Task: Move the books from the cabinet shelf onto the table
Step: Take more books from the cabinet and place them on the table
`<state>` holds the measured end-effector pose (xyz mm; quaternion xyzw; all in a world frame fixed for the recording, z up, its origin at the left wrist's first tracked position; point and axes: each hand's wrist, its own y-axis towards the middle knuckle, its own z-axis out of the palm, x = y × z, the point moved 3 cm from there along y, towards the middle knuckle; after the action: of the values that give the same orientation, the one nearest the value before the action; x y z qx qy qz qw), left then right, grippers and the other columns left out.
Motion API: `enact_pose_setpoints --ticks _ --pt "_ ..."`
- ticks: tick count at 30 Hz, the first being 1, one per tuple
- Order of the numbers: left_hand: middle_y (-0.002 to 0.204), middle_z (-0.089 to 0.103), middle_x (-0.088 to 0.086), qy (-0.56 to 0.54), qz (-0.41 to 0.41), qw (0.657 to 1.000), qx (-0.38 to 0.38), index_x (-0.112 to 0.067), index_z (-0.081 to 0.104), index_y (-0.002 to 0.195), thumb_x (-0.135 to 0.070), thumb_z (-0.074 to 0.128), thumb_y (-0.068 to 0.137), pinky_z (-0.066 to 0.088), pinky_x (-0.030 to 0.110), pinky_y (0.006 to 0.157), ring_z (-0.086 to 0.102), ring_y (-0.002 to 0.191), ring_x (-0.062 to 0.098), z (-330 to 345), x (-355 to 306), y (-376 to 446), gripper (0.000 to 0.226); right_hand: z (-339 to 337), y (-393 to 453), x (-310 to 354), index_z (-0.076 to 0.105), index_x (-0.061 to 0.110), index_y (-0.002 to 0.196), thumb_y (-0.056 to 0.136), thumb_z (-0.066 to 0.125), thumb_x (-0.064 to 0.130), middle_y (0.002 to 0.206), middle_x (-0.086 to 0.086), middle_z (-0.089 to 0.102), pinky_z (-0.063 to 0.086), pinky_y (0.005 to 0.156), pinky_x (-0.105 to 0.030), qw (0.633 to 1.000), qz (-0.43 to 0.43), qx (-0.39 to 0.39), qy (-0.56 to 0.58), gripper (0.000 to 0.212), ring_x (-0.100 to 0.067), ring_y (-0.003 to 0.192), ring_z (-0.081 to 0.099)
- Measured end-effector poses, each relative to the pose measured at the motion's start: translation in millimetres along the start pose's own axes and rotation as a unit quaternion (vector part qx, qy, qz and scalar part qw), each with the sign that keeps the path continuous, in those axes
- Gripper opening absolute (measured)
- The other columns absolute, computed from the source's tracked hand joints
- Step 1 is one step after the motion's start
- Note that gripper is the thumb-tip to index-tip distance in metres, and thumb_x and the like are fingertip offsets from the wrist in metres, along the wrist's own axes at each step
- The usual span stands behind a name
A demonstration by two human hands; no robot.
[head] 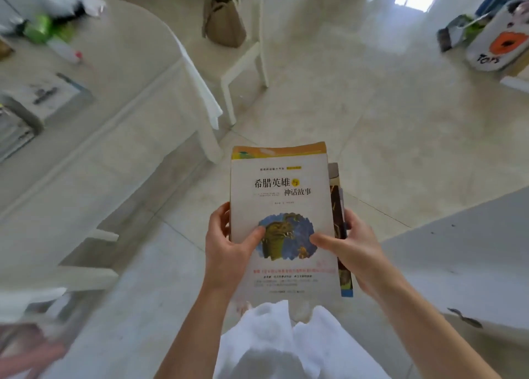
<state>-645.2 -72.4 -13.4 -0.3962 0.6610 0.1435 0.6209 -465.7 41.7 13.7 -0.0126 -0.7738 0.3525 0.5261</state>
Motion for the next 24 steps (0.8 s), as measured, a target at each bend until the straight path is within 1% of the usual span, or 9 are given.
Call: enact_pose_setpoints --ticks 2,5,7,11,13,15,17,21,24 --pt "0.114 0.067 -0.007 -0.004 -0.01 0.999 -0.037 -0.026 0.048 0.129 -0.018 0.082 0.076 0.061 0.029 0.068 0.069 0.095 0.015 -38.2 4.5 10.0 0.063 39.6 10.1 15.4 0.054 0.031 0.096 0.078 0.076 0.007 0.09 0.008 0.066 0.059 0.063 -0.036 0.999 0.001 0.026 -0.021 0.037 -0.017 0.077 0.069" --pt "0.113 0.068 -0.007 -0.013 -0.016 0.995 -0.096 -0.026 0.049 0.129 -0.019 0.081 0.076 0.061 0.027 0.069 0.069 0.095 0.014 -102.6 9.9 28.8 0.063 109.6 28.8 38.0 0.053 0.022 0.11 0.075 0.077 0.009 0.095 0.002 0.068 0.061 0.071 -0.044 0.995 -0.002 0.06 -0.074 0.044 -0.019 0.079 0.071" --pt "0.114 0.068 -0.007 -0.019 -0.019 0.991 -0.13 -0.026 0.049 0.131 -0.019 0.082 0.075 0.061 0.027 0.072 0.069 0.096 0.012 -141.2 14.6 40.3 0.065 151.8 40.7 50.9 0.047 0.024 0.115 0.073 0.079 0.011 0.099 0.0 0.067 0.061 0.066 -0.04 0.992 -0.003 0.083 -0.093 0.054 -0.018 0.078 0.071" --pt "0.118 0.068 -0.007 -0.025 -0.018 0.985 -0.167 -0.033 0.045 0.137 -0.023 0.082 0.072 0.061 0.035 0.077 0.069 0.102 0.012 -197.6 18.2 59.3 0.076 215.9 59.9 67.9 0.034 0.043 0.122 0.068 0.082 0.018 0.111 -0.007 0.059 0.061 0.063 -0.04 0.987 -0.013 0.115 -0.116 0.077 -0.022 0.086 0.069" --pt "0.116 0.069 -0.007 -0.028 -0.015 0.982 -0.188 -0.034 0.044 0.14 -0.017 0.081 0.077 0.061 0.029 0.074 0.068 0.101 0.009 -221.4 17.9 69.3 0.076 245.5 70.4 78.6 0.031 0.057 0.116 0.064 0.082 0.022 0.114 -0.008 0.057 0.061 0.066 -0.043 0.983 -0.033 0.131 -0.125 0.081 -0.024 0.091 0.068" --pt "0.115 0.07 -0.007 -0.036 -0.019 0.977 -0.21 -0.034 0.044 0.142 -0.013 0.079 0.078 0.06 0.026 0.072 0.068 0.099 0.008 -239.4 18.9 79.5 0.075 269.7 79.4 91.9 0.032 0.052 0.125 0.069 0.081 0.018 0.117 -0.008 0.056 0.061 0.066 -0.042 0.978 -0.046 0.148 -0.136 0.082 -0.022 0.093 0.067" --pt "0.116 0.07 -0.007 -0.045 -0.029 0.972 -0.229 -0.034 0.044 0.141 -0.013 0.079 0.078 0.061 0.033 0.076 0.069 0.1 0.009 -251.6 22.3 93.7 0.075 288.6 94.4 104.6 0.033 0.045 0.132 0.072 0.081 0.015 0.12 -0.007 0.055 0.061 0.066 -0.04 0.973 -0.059 0.159 -0.156 0.083 -0.021 0.094 0.066" --pt "0.115 0.07 -0.009 -0.068 -0.051 0.961 -0.263 -0.036 0.045 0.141 -0.013 0.079 0.078 0.06 0.041 0.083 0.068 0.102 0.009 -258.0 22.8 124.1 0.076 310.6 126.7 129.4 0.032 0.04 0.139 0.076 0.078 0.011 0.116 -0.005 0.056 0.054 0.051 -0.026 0.965 -0.056 0.185 -0.178 0.083 -0.018 0.087 0.067" --pt "0.113 0.071 -0.011 -0.074 -0.058 0.953 -0.288 -0.037 0.045 0.141 -0.012 0.079 0.077 0.06 0.039 0.081 0.069 0.099 0.006 -256.4 18.3 153.0 0.076 323.5 158.4 148.1 0.031 0.042 0.139 0.076 0.078 0.013 0.116 -0.006 0.055 0.054 0.05 -0.027 0.957 -0.057 0.204 -0.198 0.084 -0.019 0.086 0.068"
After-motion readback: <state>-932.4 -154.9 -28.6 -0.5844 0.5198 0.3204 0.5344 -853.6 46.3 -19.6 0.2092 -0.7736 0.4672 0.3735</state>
